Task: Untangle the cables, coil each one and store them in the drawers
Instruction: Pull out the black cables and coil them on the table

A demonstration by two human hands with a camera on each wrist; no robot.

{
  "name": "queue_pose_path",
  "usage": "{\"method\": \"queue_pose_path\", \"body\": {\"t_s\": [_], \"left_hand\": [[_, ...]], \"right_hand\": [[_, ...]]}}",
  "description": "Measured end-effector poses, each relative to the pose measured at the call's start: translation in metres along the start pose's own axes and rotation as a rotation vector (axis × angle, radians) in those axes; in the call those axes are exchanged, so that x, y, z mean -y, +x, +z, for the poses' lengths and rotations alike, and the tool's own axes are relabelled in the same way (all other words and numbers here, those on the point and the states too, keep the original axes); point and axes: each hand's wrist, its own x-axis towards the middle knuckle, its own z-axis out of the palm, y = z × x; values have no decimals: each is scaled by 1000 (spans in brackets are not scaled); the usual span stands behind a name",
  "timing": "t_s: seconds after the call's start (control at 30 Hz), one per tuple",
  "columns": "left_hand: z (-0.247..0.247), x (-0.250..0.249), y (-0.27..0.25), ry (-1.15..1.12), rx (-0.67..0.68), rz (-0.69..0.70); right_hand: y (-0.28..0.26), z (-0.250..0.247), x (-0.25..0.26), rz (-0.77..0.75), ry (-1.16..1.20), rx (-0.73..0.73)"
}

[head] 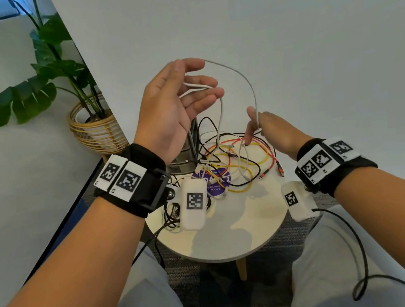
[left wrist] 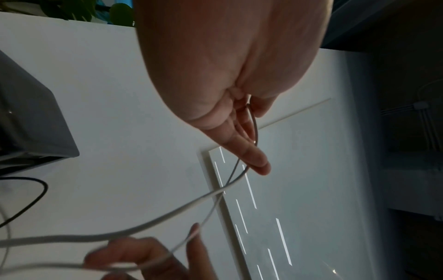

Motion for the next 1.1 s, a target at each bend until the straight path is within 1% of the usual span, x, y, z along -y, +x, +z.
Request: {"method": "queue_pose_path", "body": {"t_s": [0.03,0.07,0.1,0.13,0.17,0.2,0.27,0.37,0.47,0.53,0.6,0.67,0.73,0.83,0.9,0.97,1.03,1.1], "left_hand": [[0,0,1,-2,4,3],[1,0,2,-5,10,6],[1,0,3,-8,15,9],[0,1,4,-15,19,12],[-1,2,5,-24,22,15],[-2,3,6,-36,24,18],[-4,4,7,-56,29,22],[-7,5,6,-68,32,19],[-12,7,5,-59,32,9],[-19,8,4,-4,37,2],[-32,10,2,113,21,-21],[-48,15,1,201,-21,-75],[-65,23,-2,215,-32,-168],[-80,41,-7,261,47,-313],[-77,53,-9,349,122,-351],[-69,62,-10,425,215,-369],[-62,68,-12,500,300,-408],[-60,74,-13,586,357,-456]], "right_hand": [[0,1,1,-38,23,-18],[-3,1,4,-65,97,0],[-4,2,4,-79,204,55],[-5,4,9,-86,310,140],[-8,7,14,-89,361,225],[-11,10,21,-88,356,294],[-17,20,31,-98,236,382],[-20,41,31,-242,163,406],[-15,60,33,-291,159,327],[-6,65,32,-257,220,271],[-1,63,35,-210,289,200],[1,56,39,-178,341,111],[1,48,45,-155,374,12],[3,37,55,-109,487,-85],[5,32,63,-89,588,-82],[7,28,72,-104,648,-72],[10,23,80,-132,675,-99],[12,15,86,-148,707,-151]]}}
